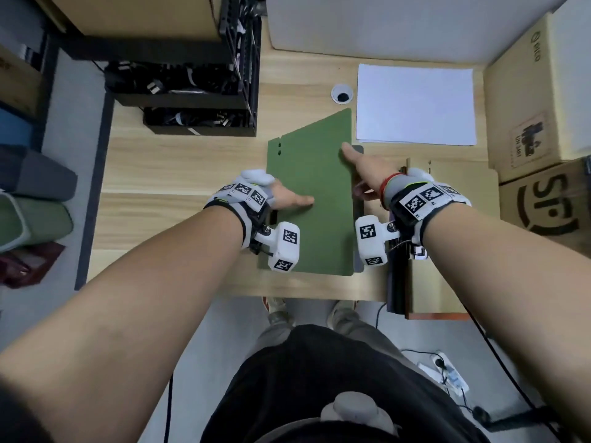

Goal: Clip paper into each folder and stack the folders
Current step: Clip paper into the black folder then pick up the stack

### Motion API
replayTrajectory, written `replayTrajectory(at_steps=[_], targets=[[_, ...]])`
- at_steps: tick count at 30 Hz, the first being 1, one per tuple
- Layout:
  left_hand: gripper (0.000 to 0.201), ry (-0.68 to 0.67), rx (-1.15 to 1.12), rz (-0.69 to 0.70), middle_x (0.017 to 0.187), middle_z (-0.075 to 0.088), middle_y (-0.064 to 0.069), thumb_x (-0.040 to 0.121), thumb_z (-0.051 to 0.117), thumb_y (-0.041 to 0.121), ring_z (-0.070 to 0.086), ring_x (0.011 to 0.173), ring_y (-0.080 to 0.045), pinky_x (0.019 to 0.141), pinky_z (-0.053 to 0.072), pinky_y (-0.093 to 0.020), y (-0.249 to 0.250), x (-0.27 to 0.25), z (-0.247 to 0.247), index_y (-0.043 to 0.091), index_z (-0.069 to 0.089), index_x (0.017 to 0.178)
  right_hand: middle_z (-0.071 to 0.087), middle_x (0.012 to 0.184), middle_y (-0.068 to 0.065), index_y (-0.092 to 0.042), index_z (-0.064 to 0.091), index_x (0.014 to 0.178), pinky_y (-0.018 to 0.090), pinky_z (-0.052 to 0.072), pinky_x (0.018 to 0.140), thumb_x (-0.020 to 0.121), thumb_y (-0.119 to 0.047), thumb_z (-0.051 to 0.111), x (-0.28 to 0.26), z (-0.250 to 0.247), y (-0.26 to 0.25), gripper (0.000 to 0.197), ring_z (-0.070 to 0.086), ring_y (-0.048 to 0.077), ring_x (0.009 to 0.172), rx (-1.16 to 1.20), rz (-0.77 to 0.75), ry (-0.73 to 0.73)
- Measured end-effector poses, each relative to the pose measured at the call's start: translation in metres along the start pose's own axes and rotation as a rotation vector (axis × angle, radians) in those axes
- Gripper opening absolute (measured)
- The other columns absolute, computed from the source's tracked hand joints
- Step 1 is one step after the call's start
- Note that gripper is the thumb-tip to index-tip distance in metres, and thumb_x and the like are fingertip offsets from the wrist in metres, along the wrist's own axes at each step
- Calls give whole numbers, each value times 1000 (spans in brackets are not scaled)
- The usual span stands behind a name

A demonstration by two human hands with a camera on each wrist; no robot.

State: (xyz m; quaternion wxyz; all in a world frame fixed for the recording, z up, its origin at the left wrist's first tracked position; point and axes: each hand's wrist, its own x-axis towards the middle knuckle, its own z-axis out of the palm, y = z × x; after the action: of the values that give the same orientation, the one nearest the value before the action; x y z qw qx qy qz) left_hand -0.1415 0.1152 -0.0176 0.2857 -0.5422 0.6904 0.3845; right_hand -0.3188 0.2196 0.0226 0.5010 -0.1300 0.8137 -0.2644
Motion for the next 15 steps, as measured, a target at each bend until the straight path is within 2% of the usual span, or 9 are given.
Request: replayTrajectory(at_steps=[2,4,6,8,10,12,13,15], targets=[[124,4,-122,54,108,71,0,15,58,100,69,93,-26,86,55,-41,6,8,-7,23,64,112,61,63,6,-17,61,61,24,48,55,86,-79,31,-8,4,-18,74,58,19,53,80,-46,-116],[126,-58,-237,77,106,71,-4,18,61,98,69,93,-25,86,56,-45,12,-27,-29,16,62,113,60,57,7,-16,58,48,27,51,56,88,-78,28,-15,19,-38,79,58,20,51,148,-85,-175],[125,-130,-350,86,110,69,-7,24,61,97,67,94,-23,89,53,-49,15,-54,-46,13,61,117,57,53,6,-15,55,51,29,53,58,92,-74,27,-19,31,-52,77,56,22,50,199,-104,-213],[116,-157,-400,79,109,67,-3,30,63,92,66,97,-23,91,51,-43,2,-68,-60,15,60,117,58,53,5,-15,58,56,30,53,61,93,-73,23,-20,47,-62,78,58,22,51,201,-123,-280],[89,-183,-475,74,101,67,1,46,71,78,66,90,-19,83,51,-34,-17,-77,-72,17,63,110,66,60,7,-13,62,66,27,52,60,96,-69,22,-23,64,-68,75,63,21,54,149,-110,-352],[41,-185,-612,72,85,68,1,73,68,50,63,72,-17,65,50,-25,-44,-80,-85,14,63,91,74,77,8,-13,64,78,25,49,58,100,-59,31,-24,85,-70,61,67,19,61,18,-91,-406],[23,-153,-680,55,75,66,0,81,64,36,60,63,-16,57,47,-21,-53,-80,-88,14,60,84,74,85,8,-12,64,83,25,48,60,101,-53,38,-23,89,-68,51,67,20,65,-55,-78,-404],[9,-18,-769,-2,70,58,-2,80,60,22,53,57,-16,54,43,-21,-83,-73,-98,14,56,77,70,91,9,-10,66,94,26,47,62,100,-38,49,-15,103,-59,33,62,22,71,-178,-51,-369]])
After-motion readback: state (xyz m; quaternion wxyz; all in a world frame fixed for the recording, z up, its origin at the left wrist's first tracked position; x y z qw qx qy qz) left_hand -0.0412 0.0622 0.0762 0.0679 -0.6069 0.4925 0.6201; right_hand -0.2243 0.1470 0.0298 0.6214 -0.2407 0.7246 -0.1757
